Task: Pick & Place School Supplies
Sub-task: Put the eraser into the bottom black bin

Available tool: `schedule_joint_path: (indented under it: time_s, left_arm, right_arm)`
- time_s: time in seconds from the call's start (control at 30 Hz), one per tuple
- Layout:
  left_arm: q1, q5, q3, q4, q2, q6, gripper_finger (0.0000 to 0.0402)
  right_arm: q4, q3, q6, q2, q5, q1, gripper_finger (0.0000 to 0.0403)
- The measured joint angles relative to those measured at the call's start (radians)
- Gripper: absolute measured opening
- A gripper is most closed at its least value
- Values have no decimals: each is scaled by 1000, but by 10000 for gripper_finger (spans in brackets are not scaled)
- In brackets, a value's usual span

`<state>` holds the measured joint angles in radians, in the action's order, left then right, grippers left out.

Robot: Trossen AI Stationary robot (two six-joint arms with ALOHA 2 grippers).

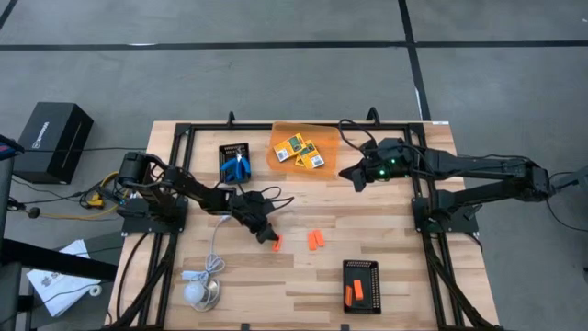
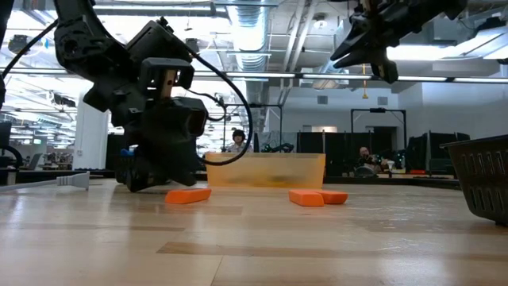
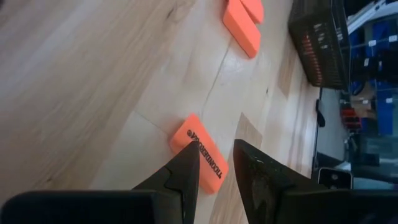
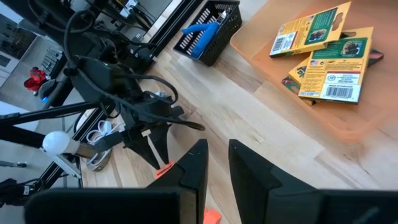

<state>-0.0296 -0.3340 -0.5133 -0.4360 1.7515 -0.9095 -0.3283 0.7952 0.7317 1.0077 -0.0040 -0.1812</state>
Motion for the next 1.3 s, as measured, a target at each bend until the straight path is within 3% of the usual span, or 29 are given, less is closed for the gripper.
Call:
schedule_joint_path:
  time_s: [1.3]
  left_arm:
    - [-63,-35,8,-52,1,-102,94]
  right_arm:
    - [3,0,-16,0,-26,-32,57]
